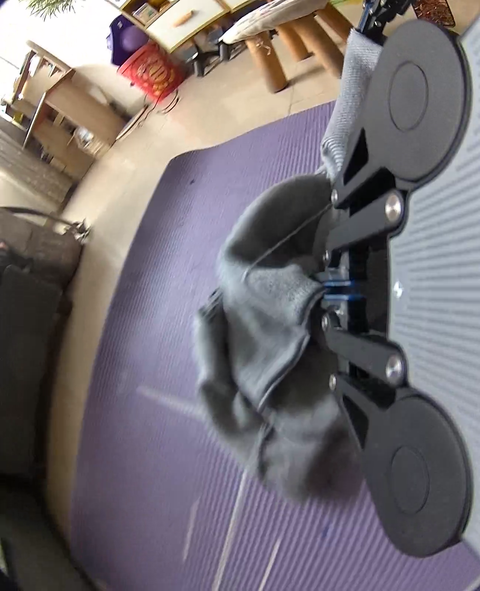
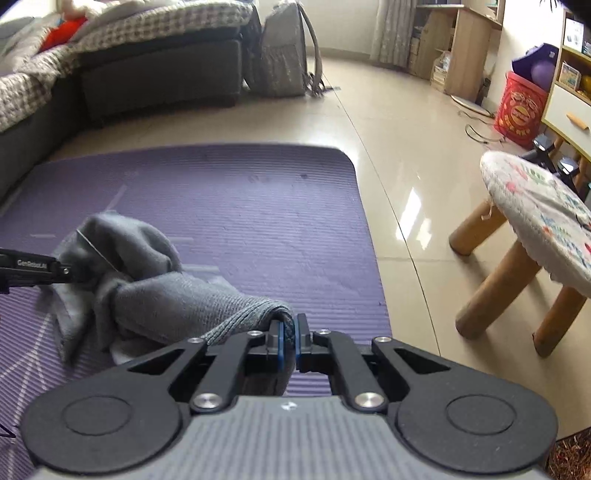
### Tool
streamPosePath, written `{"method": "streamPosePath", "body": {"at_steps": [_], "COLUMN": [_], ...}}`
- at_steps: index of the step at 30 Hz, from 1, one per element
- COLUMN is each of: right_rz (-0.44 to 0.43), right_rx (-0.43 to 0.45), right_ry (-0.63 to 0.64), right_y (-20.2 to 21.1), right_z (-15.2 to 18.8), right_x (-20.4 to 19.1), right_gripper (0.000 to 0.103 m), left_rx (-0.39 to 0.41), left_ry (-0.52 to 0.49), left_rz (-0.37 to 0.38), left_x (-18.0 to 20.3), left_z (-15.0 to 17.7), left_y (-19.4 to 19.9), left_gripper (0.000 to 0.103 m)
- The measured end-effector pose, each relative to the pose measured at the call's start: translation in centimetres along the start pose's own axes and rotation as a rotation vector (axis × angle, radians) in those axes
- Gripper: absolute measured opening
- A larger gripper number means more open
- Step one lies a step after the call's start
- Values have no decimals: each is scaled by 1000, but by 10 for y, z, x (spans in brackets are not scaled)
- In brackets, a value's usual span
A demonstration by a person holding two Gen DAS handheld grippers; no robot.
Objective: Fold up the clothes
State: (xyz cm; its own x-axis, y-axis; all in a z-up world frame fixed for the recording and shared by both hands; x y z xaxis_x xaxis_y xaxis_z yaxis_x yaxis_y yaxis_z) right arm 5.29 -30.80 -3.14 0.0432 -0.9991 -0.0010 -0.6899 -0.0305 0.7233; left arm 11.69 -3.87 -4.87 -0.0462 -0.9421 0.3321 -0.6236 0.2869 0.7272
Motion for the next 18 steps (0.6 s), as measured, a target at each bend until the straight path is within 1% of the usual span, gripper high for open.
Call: {"method": "streamPosePath", "body": {"at_steps": [4, 8, 11, 12, 15, 18], "right_rz": [-42, -83, -102, -104, -120, -130], "right_rx": [60, 133, 177, 189, 228, 233], "right_ry": [7, 37, 66, 76, 106, 149], "right_y": [25, 69, 104, 114, 150, 175], "right_z": [-9, -15, -15, -15, -13, -2], "right_x": [-3, -11, -17, -19, -26, -35], "right_gripper": [4, 4, 4, 4, 4, 4], "left_rx": [49, 62, 53, 44, 10, -29], "left_ry": [-34, -46, -60, -81, -128, -176], "left_rz": [-68, -127, -179, -203, -228, -236], "left_x": [-13, -19, -27, -30, -36, -44], "left_z": [-17, -22, -20, -16, -9, 3], "left_y": [54, 96, 127, 142, 167, 185], "left_gripper": [2, 2, 2, 2, 2, 2]}}
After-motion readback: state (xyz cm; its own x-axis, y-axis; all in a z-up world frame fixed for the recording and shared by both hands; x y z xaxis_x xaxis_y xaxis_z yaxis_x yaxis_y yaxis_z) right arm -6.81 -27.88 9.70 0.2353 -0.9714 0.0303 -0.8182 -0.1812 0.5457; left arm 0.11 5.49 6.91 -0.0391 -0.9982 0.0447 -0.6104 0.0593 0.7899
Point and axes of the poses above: each gripper's, at about its wrist camera, not at the fingertips, and y roughly against the way its jaws point, x to its right, z to its underside, the point moved 3 cm from there along -y, roughly the way its jaws point, and after that the axes turned 1 degree about -x, right-handed, at the moved point
